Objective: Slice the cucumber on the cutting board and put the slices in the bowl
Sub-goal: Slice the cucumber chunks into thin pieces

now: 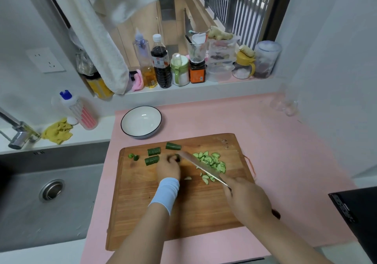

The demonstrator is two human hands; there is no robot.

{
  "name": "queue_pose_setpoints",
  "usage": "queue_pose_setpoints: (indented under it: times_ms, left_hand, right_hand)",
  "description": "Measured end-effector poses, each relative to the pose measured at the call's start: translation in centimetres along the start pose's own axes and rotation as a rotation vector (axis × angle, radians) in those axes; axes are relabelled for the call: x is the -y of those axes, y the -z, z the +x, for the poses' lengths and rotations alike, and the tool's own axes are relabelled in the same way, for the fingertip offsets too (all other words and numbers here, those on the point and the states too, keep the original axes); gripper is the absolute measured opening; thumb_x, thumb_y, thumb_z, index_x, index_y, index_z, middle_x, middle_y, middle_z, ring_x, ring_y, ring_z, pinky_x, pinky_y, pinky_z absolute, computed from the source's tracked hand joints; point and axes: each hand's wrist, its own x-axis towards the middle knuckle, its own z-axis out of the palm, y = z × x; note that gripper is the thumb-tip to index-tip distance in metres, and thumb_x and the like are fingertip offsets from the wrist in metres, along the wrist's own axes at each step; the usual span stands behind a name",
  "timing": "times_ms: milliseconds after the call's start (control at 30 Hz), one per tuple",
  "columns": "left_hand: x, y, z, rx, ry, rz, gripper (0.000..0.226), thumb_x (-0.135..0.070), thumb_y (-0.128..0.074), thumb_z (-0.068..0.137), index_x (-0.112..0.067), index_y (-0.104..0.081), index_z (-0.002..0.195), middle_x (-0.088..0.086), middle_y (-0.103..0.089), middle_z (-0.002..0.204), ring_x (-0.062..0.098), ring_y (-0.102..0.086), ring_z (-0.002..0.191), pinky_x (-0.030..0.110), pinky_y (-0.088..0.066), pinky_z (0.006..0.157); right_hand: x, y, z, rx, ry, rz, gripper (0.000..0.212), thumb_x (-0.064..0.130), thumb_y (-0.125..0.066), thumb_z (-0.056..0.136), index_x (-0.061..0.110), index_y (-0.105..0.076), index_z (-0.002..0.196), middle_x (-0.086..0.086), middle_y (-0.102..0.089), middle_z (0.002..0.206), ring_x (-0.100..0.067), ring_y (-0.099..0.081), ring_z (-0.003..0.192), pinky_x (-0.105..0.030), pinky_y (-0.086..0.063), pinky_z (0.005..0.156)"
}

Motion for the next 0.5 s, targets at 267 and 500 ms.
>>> queue_pose_setpoints:
  times_ms: [267, 500]
  left_hand:
    - [-3.4, 0.0, -0.7, 0.573, -0.37, 0.484, 0.035, -0.009, -0.044, 0.084, -0.027, -0.069, 0.066, -0.014, -0.069, 0.085, 0.013, -0.06, 0.089, 0.023, -0.041, 0.084]
    - [-2.9, -0.6, -0.7, 0.596, -0.298, 0.303, 0.044, 0.003, -0.039, 0.087, -0.026, -0.072, 0.092, -0.007, -0.07, 0.103, 0.009, -0.063, 0.097, 0.015, -0.044, 0.085]
  right_hand:
    - [-0.8, -0.8, 0.3, 0.13, 0.173, -0.121, 0.047, 0.007, -0.089, 0.04, 0.024, -0.066, 0.078, 0.002, -0.05, 0.055, -0.016, -0.044, 0.033, -0.023, -0.023, 0.03]
    - [-0.8, -1.6, 0.7, 0.173, 0.164, -0.131, 0.069, 0.006, -0.09, 0.037, 0.024, -0.073, 0.102, -0.004, -0.058, 0.064, -0.02, -0.05, 0.04, -0.023, -0.024, 0.036]
